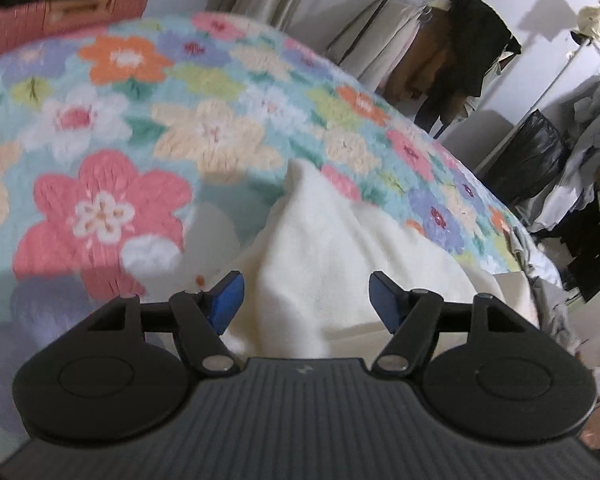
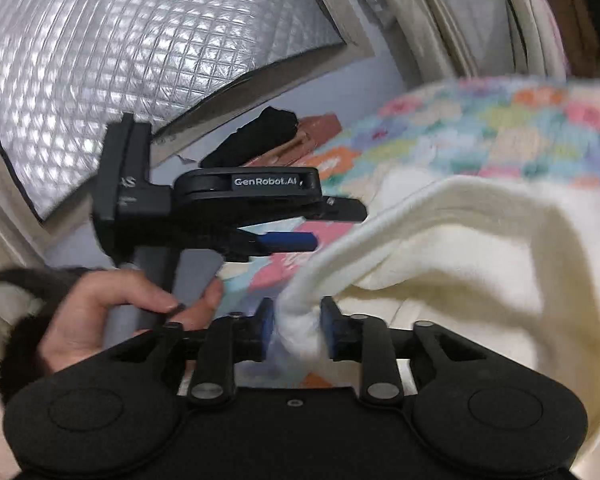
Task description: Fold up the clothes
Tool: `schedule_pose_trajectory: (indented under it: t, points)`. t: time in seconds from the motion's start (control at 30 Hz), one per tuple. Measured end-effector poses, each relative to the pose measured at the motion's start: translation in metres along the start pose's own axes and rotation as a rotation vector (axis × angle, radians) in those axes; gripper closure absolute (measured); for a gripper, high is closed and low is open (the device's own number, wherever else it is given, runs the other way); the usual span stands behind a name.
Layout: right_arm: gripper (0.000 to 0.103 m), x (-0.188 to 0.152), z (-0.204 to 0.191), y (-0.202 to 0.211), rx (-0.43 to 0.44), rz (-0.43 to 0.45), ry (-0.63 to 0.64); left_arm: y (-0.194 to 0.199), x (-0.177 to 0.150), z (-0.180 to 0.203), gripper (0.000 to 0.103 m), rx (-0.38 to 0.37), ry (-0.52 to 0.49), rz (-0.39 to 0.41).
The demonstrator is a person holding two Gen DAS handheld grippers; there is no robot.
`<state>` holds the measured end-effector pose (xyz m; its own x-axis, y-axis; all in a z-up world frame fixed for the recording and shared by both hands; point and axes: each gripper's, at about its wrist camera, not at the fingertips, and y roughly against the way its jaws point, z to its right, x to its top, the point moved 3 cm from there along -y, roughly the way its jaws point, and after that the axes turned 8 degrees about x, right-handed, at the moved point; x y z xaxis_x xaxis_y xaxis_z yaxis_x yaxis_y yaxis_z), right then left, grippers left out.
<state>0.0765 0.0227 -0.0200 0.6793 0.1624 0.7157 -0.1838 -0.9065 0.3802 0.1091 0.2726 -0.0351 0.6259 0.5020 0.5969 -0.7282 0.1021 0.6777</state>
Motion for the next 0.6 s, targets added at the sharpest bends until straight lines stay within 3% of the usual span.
schedule_pose_trajectory:
  t: [0.1, 0.2, 0.4, 0.53, 0.6]
  points:
    - [0.066, -0.008, 0.007, 0.006, 0.087, -0.034, -0.098, -0.002, -0.003, -0.005, 0.033, -0.005, 0.015, -0.013]
    - [0.061, -0.014, 0.015, 0.03, 0.004, -0.025, -0.083, -0.003, -0.006, -0.002, 0.031, 0.009, -0.009, -0.018]
    - [0.051, -0.023, 0.041, 0.107, -0.275, -0.003, -0.057, -0.001, -0.013, 0.024, 0.031, 0.05, -0.153, -0.014]
    - [0.044, -0.033, 0.058, 0.165, -0.521, 0.012, -0.041, 0.016, -0.029, 0.064, 0.03, -0.024, -0.323, 0.003]
    - [0.043, -0.042, 0.066, 0.191, -0.635, 0.014, -0.033, 0.026, -0.043, 0.09, 0.023, -0.061, -0.433, 0.019]
